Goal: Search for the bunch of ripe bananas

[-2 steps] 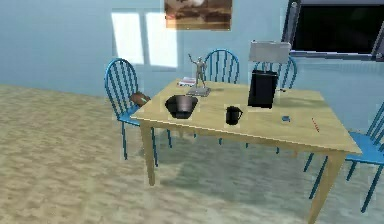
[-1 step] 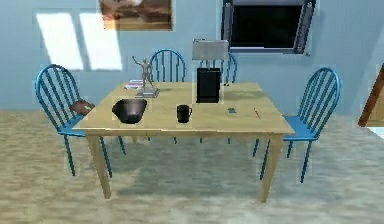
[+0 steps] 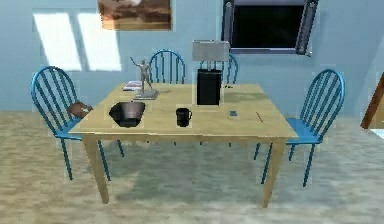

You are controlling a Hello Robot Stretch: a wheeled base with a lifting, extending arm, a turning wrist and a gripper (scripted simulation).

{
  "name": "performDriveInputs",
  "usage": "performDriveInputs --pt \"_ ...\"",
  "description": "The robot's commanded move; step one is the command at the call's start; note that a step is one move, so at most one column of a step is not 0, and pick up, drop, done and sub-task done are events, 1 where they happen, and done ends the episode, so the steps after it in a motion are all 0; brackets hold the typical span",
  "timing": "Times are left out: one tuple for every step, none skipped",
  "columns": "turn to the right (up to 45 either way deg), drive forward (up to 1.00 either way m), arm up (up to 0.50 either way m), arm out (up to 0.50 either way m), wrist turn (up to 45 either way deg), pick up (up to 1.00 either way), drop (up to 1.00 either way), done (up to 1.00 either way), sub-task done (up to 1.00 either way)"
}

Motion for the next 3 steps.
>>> performDriveInputs --pt "45.0 0.0 0.0 0.0 0.0 0.0 0.0 0.0 0.0" --pt "15.0 0.0 0.0 0.0 0.0 0.0 0.0 0.0 0.0" --pt "0.0 1.0 0.0 0.0 0.0 0.0 0.0 0.0 0.0"
